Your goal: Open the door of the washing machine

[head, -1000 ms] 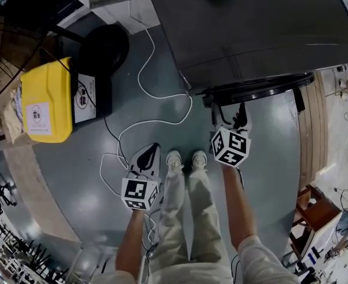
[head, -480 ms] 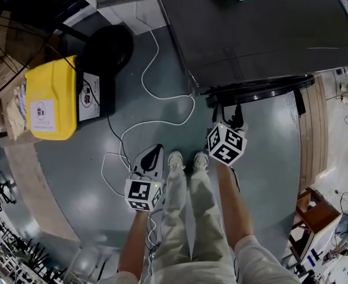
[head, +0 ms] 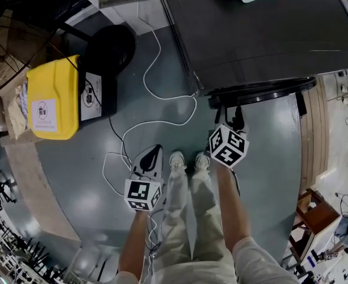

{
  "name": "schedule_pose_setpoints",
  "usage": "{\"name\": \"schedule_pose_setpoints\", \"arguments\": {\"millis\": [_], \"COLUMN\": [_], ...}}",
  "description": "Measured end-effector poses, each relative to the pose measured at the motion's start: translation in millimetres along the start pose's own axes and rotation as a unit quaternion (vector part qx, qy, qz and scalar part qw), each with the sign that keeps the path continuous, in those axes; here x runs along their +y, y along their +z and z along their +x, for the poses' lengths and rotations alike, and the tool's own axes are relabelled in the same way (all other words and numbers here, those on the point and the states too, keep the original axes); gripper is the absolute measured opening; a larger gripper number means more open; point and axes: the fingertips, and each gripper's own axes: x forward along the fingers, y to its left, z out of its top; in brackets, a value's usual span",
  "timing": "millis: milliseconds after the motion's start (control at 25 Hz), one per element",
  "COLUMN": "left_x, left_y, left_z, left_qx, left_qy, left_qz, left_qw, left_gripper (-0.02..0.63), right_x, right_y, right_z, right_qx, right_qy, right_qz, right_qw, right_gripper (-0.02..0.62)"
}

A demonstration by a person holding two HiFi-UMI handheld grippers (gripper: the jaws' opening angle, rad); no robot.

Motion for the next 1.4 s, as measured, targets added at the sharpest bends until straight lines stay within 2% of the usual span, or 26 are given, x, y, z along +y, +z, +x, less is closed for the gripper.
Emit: {"name": "schedule_pose_setpoints", "arguments": {"millis": [280, 400, 640, 1080, 1400], "left_x": [6.7, 2.8, -19.5, -55.7, -80.8], "left_y": [2.1, 6.1, 7.7, -0.6, -11.2], "left_z": [-5.3, -3.1, -0.7, -30.1, -47.5], "left_qx": [-0.005, -0.012, -0.017, -0.035, -0.037], "left_qy": [0.003, -0.001, -0.009, 0.012, -0.001], "left_qz": [-0.006, -0.004, 0.003, -0.007, -0.002], "left_qw": [1.0000, 0.9999, 0.9998, 0.9993, 0.9993], "left_gripper": [0.008, 0.008, 0.008, 0.008, 0.008], "right_x": [-5.6, -12.8, -26.3, -55.5, -65.3], "right_y": [-9.6, -18.0, -25.5, -43.8, -52.1], "right_z": [-13.4, -25.7, -40.4, -73.4, -85.5], "right_qx": [0.005, 0.003, 0.012, 0.034, 0.032], "right_qy": [-0.014, 0.002, 0.015, 0.036, 0.037], "right_qz": [0.003, -0.007, -0.020, -0.046, -0.047], "right_qw": [1.000, 1.000, 1.000, 0.998, 0.998], "right_gripper": [0.197, 0.190, 0.187, 0.175, 0.166]}}
